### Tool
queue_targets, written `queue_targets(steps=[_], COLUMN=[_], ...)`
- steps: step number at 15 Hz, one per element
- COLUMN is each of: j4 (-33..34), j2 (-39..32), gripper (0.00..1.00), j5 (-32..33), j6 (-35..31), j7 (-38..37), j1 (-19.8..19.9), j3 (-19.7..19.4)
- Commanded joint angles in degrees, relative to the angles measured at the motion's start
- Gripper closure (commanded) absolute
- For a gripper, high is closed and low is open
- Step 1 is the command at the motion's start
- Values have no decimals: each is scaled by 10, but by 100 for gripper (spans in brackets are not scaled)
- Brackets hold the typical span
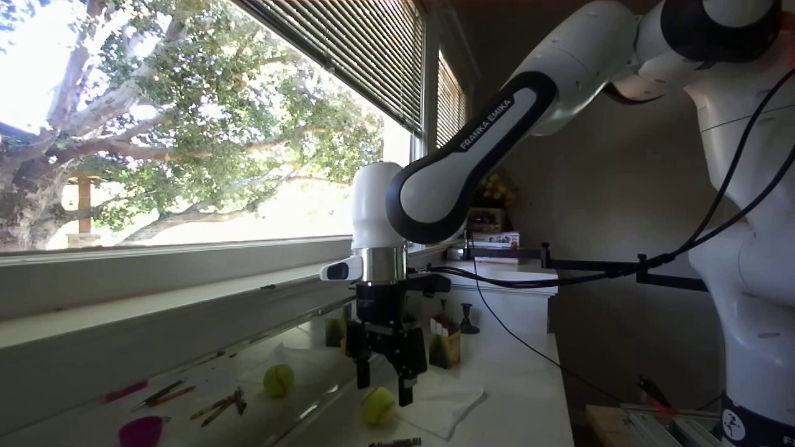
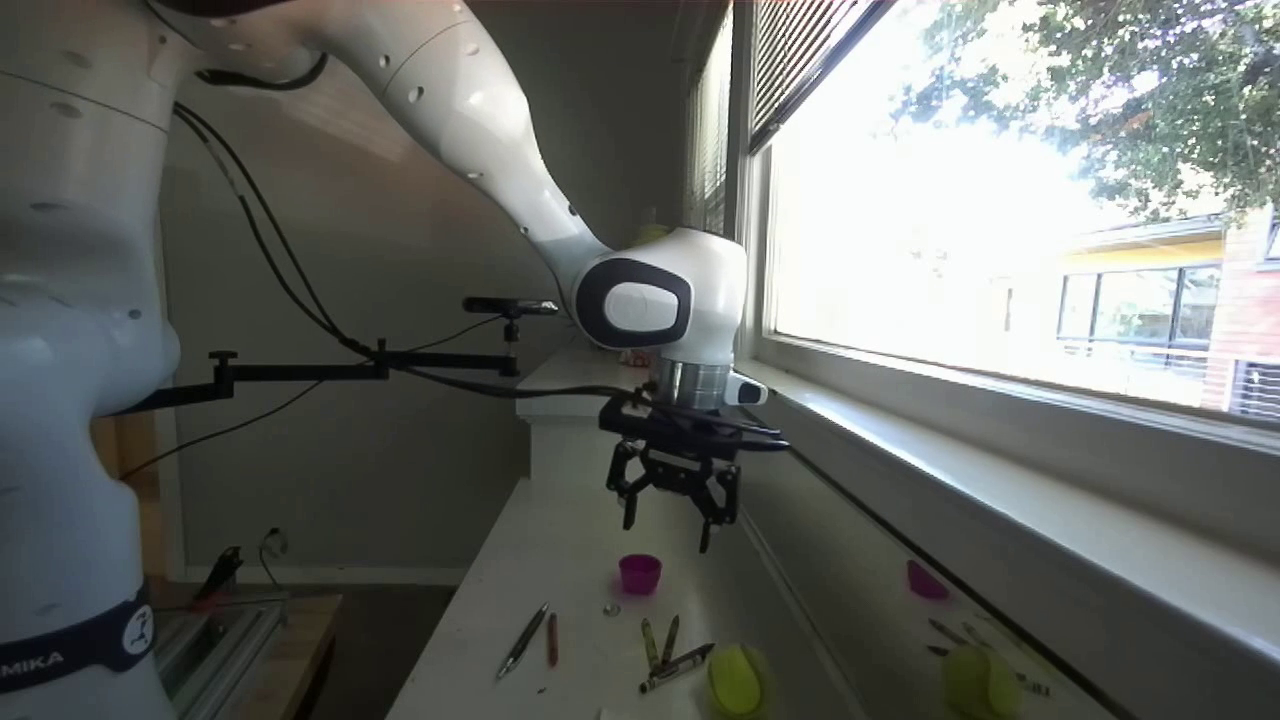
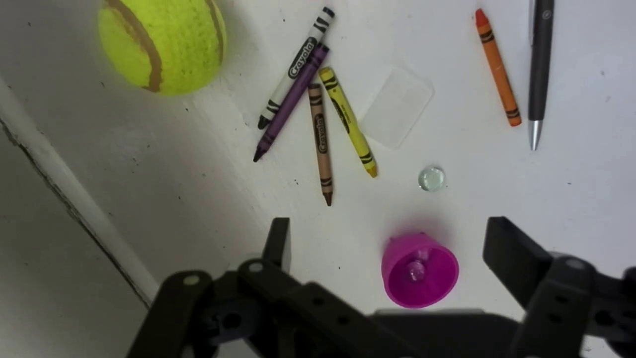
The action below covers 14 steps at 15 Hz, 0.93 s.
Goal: Move one crayon to the right.
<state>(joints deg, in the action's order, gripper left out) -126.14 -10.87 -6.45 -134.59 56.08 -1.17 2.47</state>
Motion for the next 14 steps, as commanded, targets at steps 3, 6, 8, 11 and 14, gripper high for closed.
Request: queue_targets(steps=[3,6,8,11,14], j4=[20,19,20,19,17], j2=[-35,-46,-53,-61,-68], gripper=[0,0,0,0,3], j5=[39,66,82,99,112], j6=[-2,-13,-18,-26,-43], j7=[-9,-16,-18,-18,-19], j1=[5,1,0,0,1], j3=[7,9,11,14,15])
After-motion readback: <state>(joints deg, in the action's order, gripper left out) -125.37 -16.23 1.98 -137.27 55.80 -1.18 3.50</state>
